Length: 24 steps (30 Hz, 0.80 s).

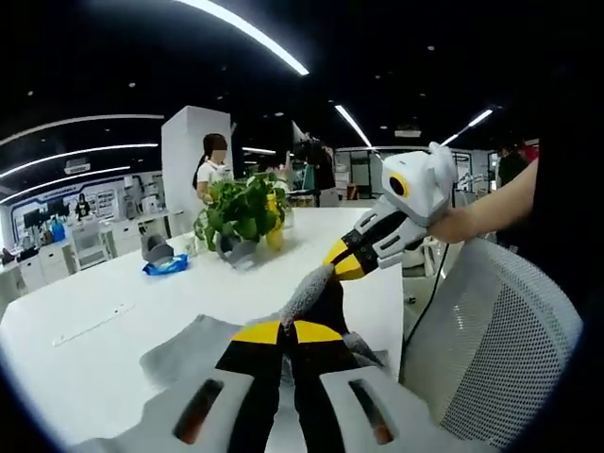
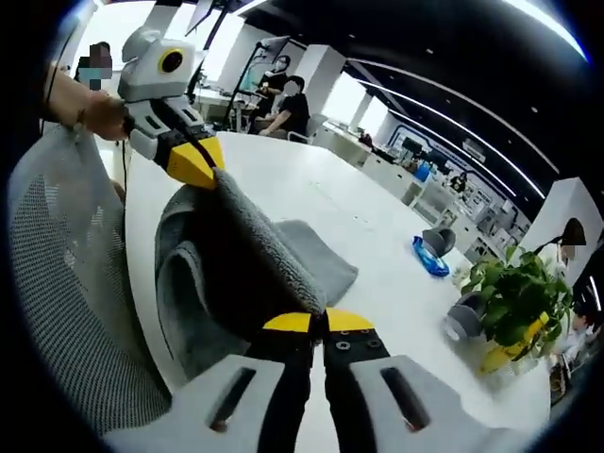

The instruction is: Fold the towel on the table until its edges align and the towel forms a compact rectangular stack.

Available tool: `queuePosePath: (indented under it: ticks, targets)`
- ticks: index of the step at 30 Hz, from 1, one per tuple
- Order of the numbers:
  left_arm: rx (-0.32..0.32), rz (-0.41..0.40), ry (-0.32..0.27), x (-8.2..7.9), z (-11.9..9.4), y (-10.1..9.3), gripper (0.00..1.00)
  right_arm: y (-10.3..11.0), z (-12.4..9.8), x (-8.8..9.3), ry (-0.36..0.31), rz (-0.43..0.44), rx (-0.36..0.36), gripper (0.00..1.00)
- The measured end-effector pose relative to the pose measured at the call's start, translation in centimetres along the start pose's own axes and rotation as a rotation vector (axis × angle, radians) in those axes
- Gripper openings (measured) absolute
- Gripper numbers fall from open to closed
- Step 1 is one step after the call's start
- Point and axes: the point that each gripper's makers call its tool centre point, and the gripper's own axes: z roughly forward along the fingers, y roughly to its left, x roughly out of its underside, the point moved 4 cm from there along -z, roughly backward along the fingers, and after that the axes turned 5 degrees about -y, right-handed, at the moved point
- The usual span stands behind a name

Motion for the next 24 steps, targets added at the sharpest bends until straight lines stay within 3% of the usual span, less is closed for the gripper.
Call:
queuePosePath:
  ticks: [4,10,12,14,16,18,20,23,24]
  targets:
    - [-0.011,-0.013,-0.009,-0.2,-0.1,0.2,0.03,0.6,-0.1,0.2,0.003,0.027,-0.031,0.00]
    - [0.047,0.026,0.130,2.0,0.0,-0.6,0.03,2.8,0.2,1.8,0.083,0.112,-0.155,0.00]
    - [0.074,0.004,0.175,2.9,0.0,-1.0,0.04,3.0,0.1,1.6,0.081,0.135,-0.168,0.00]
    - [0.097,0.015,0.204,3.6,0.3,-1.3,0.07,3.3,0.2,1.1,0.061,0.216,-0.196,0.00]
    - [0.109,0.039,0.202,3.6,0.5,-1.7,0.16,3.5,0.3,0.7,0.059,0.295,-0.208,0.00]
    - [0.158,0.050,0.161,3.2,0.9,-2.9,0.32,3.7,0.6,0.1,0.045,0.335,-0.209,0.00]
    - [0.230,0.045,0.166,3.5,1.2,-4.5,0.45,3.6,1.0,-0.5,0.036,0.368,-0.191,0.00]
    - [0.236,0.145,0.251,5.2,2.1,-5.8,0.69,3.9,1.4,-1.4,0.035,0.407,-0.195,0.00]
    - [0.226,0.217,0.301,6.2,2.5,-6.2,0.75,4.0,1.5,-1.8,0.035,0.408,-0.198,0.00]
